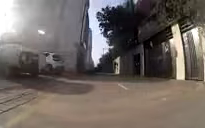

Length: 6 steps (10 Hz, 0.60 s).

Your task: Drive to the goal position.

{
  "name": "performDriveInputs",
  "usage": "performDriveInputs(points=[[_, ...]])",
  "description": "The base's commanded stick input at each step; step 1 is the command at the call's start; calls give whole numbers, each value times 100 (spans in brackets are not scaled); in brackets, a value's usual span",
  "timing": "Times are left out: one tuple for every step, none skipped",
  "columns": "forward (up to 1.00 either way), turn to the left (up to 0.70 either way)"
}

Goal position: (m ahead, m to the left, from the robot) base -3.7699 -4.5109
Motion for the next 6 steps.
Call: performDriveInputs(points=[[85, 0], [85, 0], [85, 0], [85, 0], [85, 0], [85, 0]])
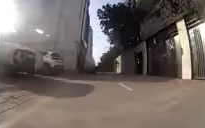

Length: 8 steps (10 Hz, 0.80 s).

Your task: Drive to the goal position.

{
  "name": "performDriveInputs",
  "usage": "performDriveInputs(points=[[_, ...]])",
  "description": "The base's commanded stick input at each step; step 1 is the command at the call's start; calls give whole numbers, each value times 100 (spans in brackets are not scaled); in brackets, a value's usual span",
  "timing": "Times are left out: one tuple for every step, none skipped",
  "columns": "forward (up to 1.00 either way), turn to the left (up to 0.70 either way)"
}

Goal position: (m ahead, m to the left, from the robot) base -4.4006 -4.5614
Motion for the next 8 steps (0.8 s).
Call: performDriveInputs(points=[[85, 0], [85, 0], [85, 0], [85, 0], [85, 0], [85, 0], [85, 0], [85, 0]])
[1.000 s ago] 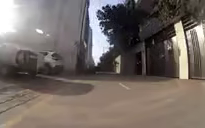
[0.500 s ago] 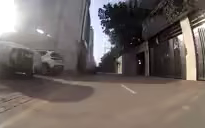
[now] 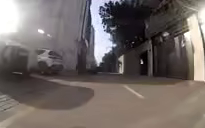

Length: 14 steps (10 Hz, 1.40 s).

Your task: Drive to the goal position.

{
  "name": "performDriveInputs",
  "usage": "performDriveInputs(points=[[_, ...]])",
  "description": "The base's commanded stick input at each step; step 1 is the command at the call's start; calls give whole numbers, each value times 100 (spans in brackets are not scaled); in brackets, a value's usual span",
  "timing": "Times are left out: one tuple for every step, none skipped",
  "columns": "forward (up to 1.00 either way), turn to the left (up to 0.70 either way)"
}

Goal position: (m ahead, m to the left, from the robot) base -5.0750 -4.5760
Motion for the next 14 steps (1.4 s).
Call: performDriveInputs(points=[[85, 0], [85, 0], [85, 0], [85, 0], [85, 0], [85, 0], [85, 0], [85, 0], [85, 0], [85, 0], [85, -7], [85, -22], [85, -34], [85, -34]])
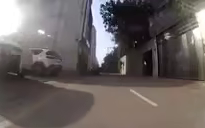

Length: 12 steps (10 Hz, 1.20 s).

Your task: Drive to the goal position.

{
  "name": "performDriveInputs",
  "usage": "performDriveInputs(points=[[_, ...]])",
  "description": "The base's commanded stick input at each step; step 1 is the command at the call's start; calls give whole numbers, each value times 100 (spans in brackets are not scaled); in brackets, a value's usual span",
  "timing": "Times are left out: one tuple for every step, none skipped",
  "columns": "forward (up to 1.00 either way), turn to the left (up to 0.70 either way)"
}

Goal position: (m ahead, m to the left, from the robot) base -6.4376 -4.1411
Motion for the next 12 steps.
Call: performDriveInputs(points=[[85, -34], [85, -34], [85, -32], [85, -22], [85, 0], [85, 0], [85, 0], [85, 0], [85, 0], [85, 0], [85, 0], [85, 0]])
